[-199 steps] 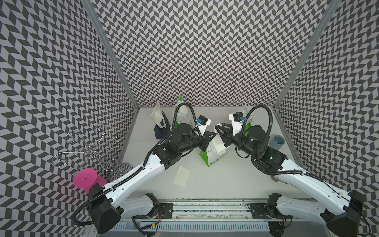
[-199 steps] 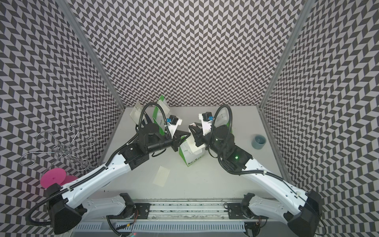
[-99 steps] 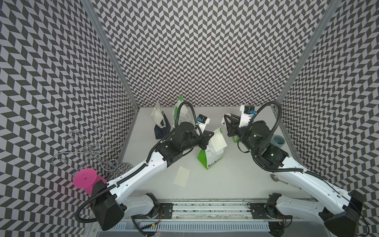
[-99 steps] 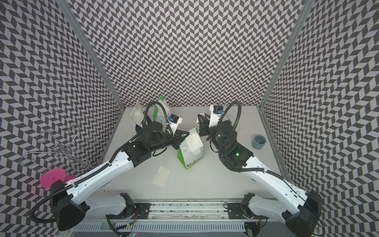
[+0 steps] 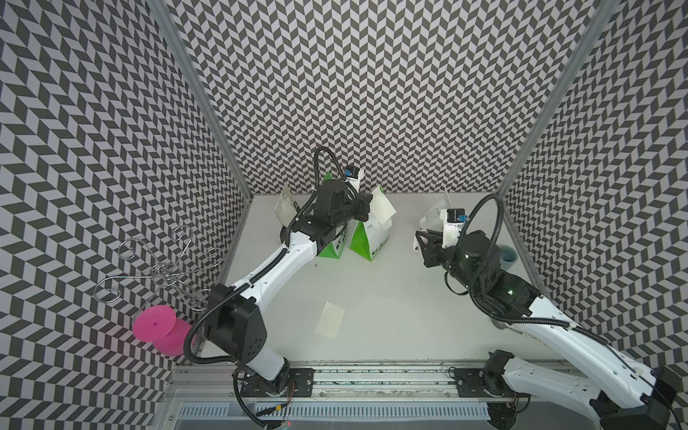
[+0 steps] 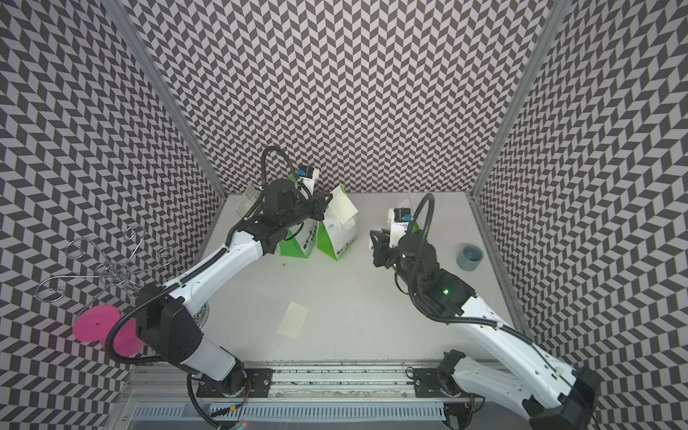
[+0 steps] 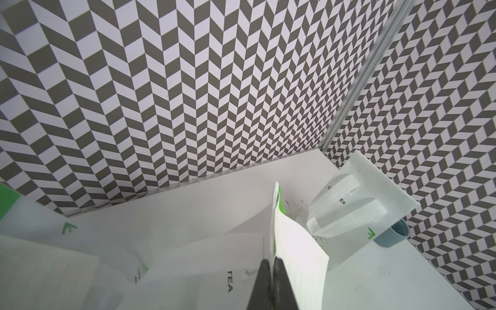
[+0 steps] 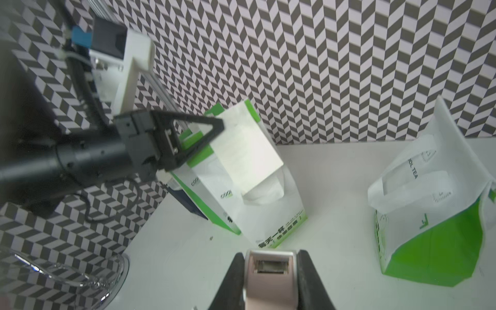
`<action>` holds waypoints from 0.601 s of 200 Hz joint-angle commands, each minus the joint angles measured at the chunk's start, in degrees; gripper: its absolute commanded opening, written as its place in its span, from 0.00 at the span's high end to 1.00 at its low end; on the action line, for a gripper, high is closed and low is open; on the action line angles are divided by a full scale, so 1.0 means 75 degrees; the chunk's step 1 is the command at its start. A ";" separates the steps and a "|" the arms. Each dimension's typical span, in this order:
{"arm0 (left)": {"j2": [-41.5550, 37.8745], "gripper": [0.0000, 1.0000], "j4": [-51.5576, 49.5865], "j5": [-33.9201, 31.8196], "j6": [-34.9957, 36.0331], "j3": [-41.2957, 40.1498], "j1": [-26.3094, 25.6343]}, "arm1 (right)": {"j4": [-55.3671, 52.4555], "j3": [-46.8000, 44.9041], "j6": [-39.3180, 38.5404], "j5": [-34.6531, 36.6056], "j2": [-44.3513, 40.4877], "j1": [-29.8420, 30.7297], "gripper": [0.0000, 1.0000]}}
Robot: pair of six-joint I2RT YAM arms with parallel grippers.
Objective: Staple the receipts to the bags
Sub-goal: Place the takeout bag at the center of the board.
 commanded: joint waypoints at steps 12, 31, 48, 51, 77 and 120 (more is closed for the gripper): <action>0.0590 1.00 0.0255 0.0145 -0.0220 0.0618 0.0244 | -0.0512 -0.0448 0.0142 -0.0439 -0.0582 -0.0031 1.00; 0.0955 1.00 0.0215 0.0158 -0.0199 0.0917 0.0245 | -0.0751 -0.0647 0.0183 -0.0563 -0.0744 -0.0022 1.00; 0.1275 1.00 0.0032 0.0072 -0.0169 0.1172 0.0266 | -0.1048 -0.0740 0.0266 -0.0757 -0.0811 -0.0022 1.00; 0.1317 1.00 0.0024 0.0090 -0.0160 0.1202 0.0277 | -0.1122 -0.0749 0.0271 -0.0797 -0.0805 -0.0022 1.00; 0.1430 0.82 0.0037 0.0332 -0.0260 0.1281 0.0344 | -0.1899 -0.0672 0.0317 -0.1196 -0.0435 -0.0022 1.00; 0.1321 0.52 0.0270 0.0836 -0.0383 0.1284 0.0434 | -0.2971 -0.0695 0.0738 -0.1599 0.0451 -0.0111 1.00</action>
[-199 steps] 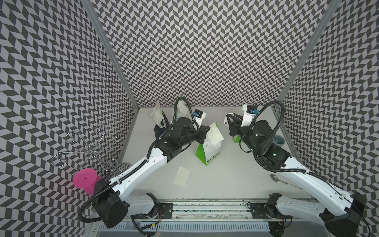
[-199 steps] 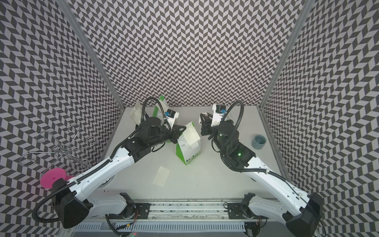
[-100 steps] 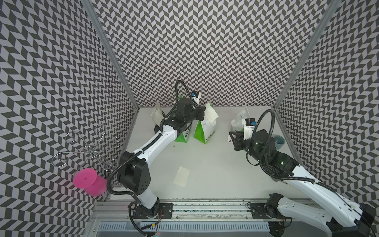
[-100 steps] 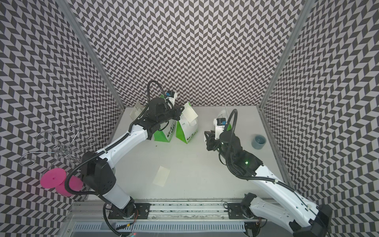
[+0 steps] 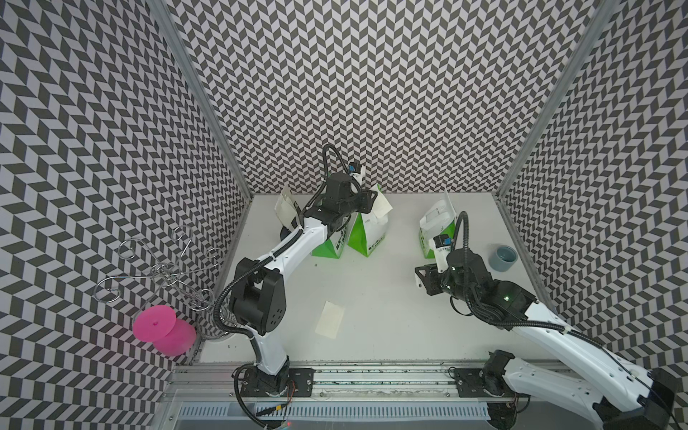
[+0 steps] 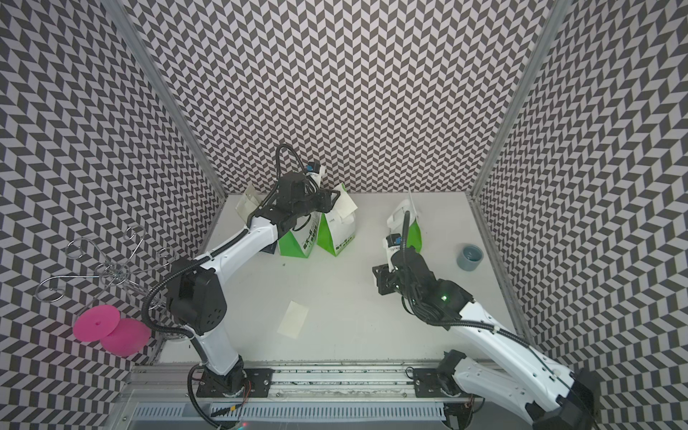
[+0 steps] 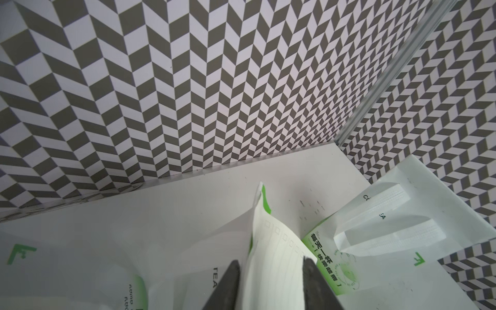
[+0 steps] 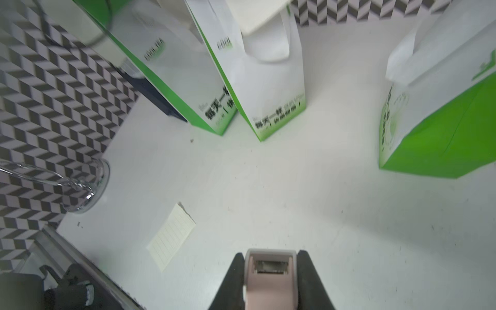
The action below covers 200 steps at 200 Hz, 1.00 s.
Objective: Staple the receipts to the bags
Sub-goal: Place the takeout bag at the center of the board, then place the stapler at the center of the board.
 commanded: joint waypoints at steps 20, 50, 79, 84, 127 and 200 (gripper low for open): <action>-0.0164 0.46 0.0240 0.0620 -0.0155 0.0372 0.0129 | -0.0910 -0.0151 0.0349 -0.0529 0.0976 -0.0354 1.00; -0.0562 0.34 0.0431 0.1050 -0.0263 0.0380 0.0246 | -0.1098 -0.0484 0.0432 -0.0642 0.1915 -0.1126 1.00; -0.0747 0.32 0.0562 0.1270 -0.0388 0.0305 0.0246 | -0.0966 -0.0643 0.0568 -0.0372 0.2636 -0.1675 1.00; -0.0779 0.32 0.0570 0.1273 -0.0408 0.0254 0.0241 | -0.0931 -0.0609 0.0612 -0.0286 0.2718 -0.1711 1.00; -0.1357 0.31 0.1123 0.1840 -0.0842 -0.0392 0.0301 | -0.0848 -0.0621 0.0712 0.0072 0.3303 -0.1982 0.86; -0.2936 0.29 0.1433 0.2579 -0.1705 -0.1242 0.0265 | -0.0428 -0.0574 0.0824 0.0370 0.1884 -0.2064 0.27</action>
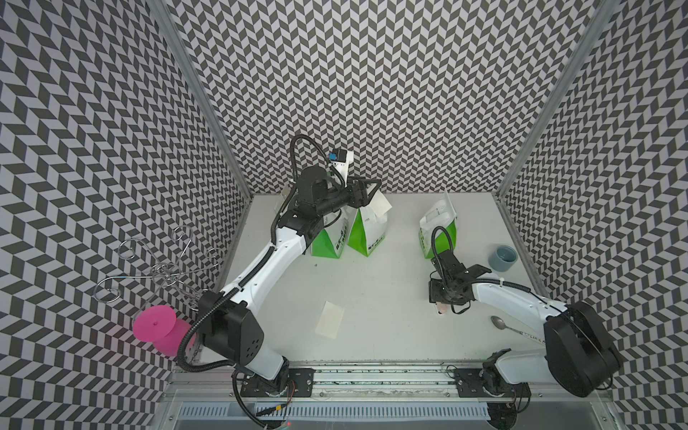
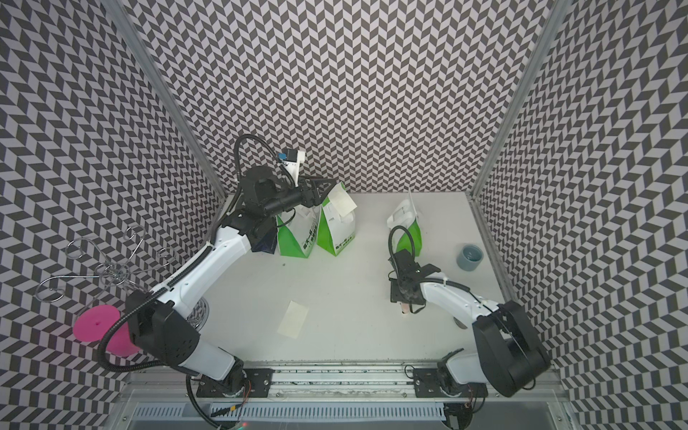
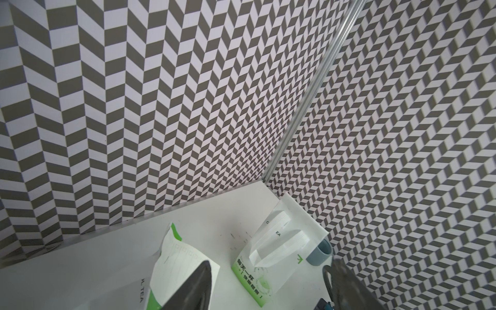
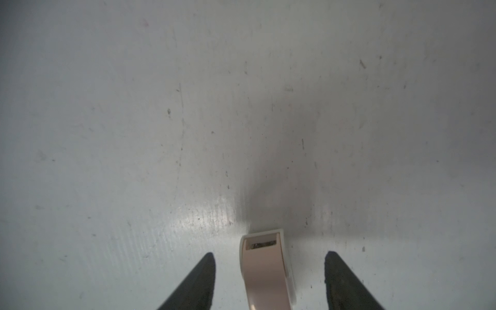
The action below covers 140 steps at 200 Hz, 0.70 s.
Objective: Staple the receipts to the bags
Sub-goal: Place the stapler at the center of the board.
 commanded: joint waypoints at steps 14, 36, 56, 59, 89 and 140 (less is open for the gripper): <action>-0.1356 0.28 0.0873 0.0369 -0.0723 -0.1135 -0.0050 | 0.0222 0.0719 0.0045 0.0757 -0.1641 -0.0032 0.22; -0.2354 0.26 0.0942 0.0186 -0.0785 -0.2170 -0.0092 | 0.0679 0.1436 -0.0139 0.1389 -0.2663 -0.0115 0.14; -0.3286 0.15 0.1188 0.0038 -0.1020 -0.3269 -0.0105 | 0.0959 0.2534 -0.0424 0.1644 -0.2726 -0.0543 0.05; -0.3418 0.15 0.1233 0.0028 -0.1061 -0.3415 -0.0099 | 0.1010 0.2692 -0.0477 0.1569 -0.2669 -0.0624 0.05; -0.4250 0.15 0.1146 -0.0043 -0.1161 -0.4195 -0.0111 | 0.1516 0.3908 -0.0802 0.1124 -0.1625 -0.1292 0.06; -0.4703 0.15 0.0617 -0.0025 -0.0860 -0.4748 -0.0101 | 0.2198 0.4481 -0.0949 0.0446 0.0067 -0.1676 0.09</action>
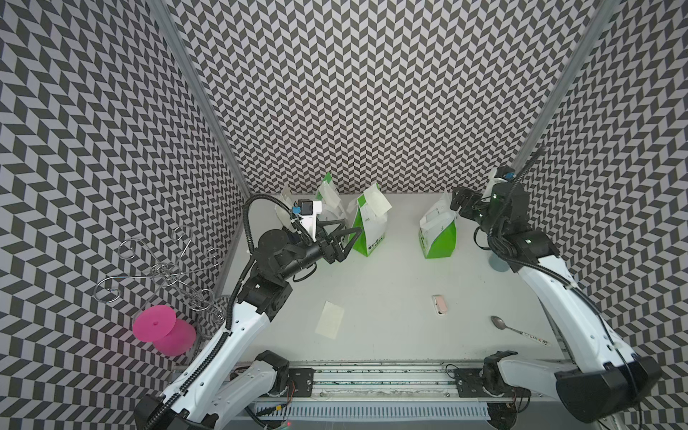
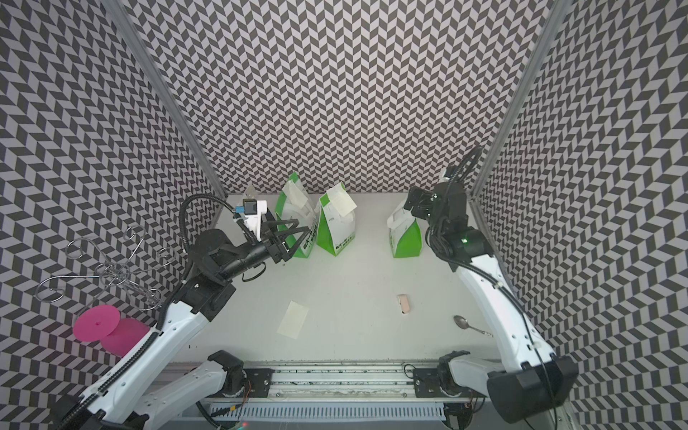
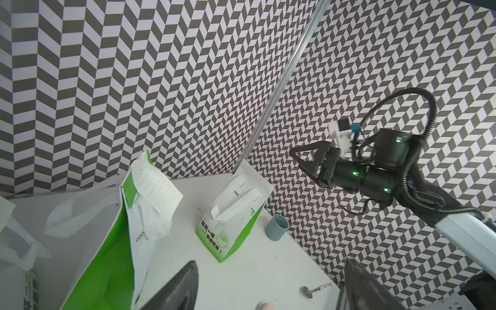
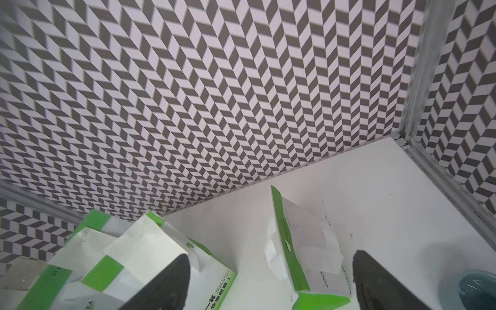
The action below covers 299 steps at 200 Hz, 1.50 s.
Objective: Staple the receipts to the bags
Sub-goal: Place the stapler at the center of the board, then pick up the takeout bag at the center of the board, then place the takeout bag at the center of the board.
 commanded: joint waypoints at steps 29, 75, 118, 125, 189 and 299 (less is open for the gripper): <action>-0.0144 0.15 -0.0246 -0.0124 0.0195 -0.0455 -0.0017 | 0.0373 -0.0019 -0.0239 0.0154 0.0965 -0.0044 0.16; -0.0108 0.16 -0.0212 0.0046 0.0247 -0.0380 -0.0025 | 0.0098 -0.0207 -0.0342 0.0633 0.1351 -0.0044 0.55; -0.0328 0.16 -0.0290 0.0069 0.0260 -0.0417 -0.0023 | -0.0570 -0.0108 -0.0381 0.0786 0.1711 -0.0044 0.77; -0.0397 0.16 -0.0262 0.0080 0.0249 -0.0454 -0.0016 | -0.0724 -0.0052 -0.0316 0.0817 0.1729 -0.0043 0.83; -0.0780 0.16 -0.0583 -0.0118 0.0562 -0.0399 -0.0013 | -0.2399 0.0425 -0.0043 0.0956 0.0437 0.0840 1.00; -0.1230 0.16 -0.1224 -0.0120 0.0941 -0.0062 -0.0005 | -0.5029 -0.0563 0.3046 0.1917 -0.0817 0.5199 1.00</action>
